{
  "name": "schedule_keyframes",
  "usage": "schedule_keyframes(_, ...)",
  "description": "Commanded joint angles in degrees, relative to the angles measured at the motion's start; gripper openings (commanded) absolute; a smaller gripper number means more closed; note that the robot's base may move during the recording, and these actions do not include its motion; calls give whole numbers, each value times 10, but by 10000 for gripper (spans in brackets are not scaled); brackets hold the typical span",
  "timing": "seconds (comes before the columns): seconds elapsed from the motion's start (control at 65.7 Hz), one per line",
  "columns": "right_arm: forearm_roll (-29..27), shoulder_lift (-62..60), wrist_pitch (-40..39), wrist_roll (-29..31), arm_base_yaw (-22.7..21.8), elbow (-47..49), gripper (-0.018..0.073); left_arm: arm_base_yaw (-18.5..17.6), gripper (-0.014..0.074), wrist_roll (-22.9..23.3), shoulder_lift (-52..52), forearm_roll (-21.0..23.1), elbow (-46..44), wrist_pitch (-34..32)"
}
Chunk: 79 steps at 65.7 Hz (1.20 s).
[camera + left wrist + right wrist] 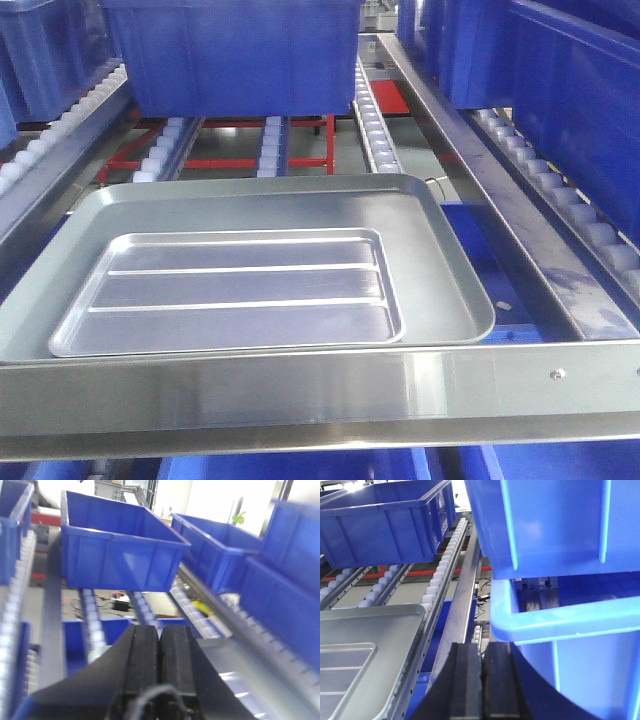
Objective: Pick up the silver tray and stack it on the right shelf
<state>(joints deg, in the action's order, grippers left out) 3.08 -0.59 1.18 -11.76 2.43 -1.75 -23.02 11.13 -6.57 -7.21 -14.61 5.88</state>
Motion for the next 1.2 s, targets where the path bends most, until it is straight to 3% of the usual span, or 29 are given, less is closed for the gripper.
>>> schedule_keyframes(0.0,0,-11,-55,6,-4,0,52,24,-91,-115,17,47,1,-45)
schedule_keyframes(0.061,0,-11,-55,6,-4,0,52,56,-91,-207,46,105,22,-45)
schedule_keyframes(0.091,0,-11,-55,6,-4,0,52,74,-91,-225,61,109,34,-45)
schedule_keyframes(0.259,0,-11,-53,6,-4,0,52,174,-91,-219,78,112,96,-51)
schedule_keyframes(0.365,0,-11,-52,6,-4,0,52,204,-91,-176,79,99,151,-111)
schedule_keyframes(0.426,0,-11,-52,6,-4,0,52,208,-91,-162,79,91,181,-156)
schedule_keyframes(0.563,0,-11,-52,6,-4,0,52,208,-91,-159,79,81,178,-100)
schedule_keyframes(1.187,0,-11,-51,6,-4,0,52,208,-91,-159,79,81,178,-105)
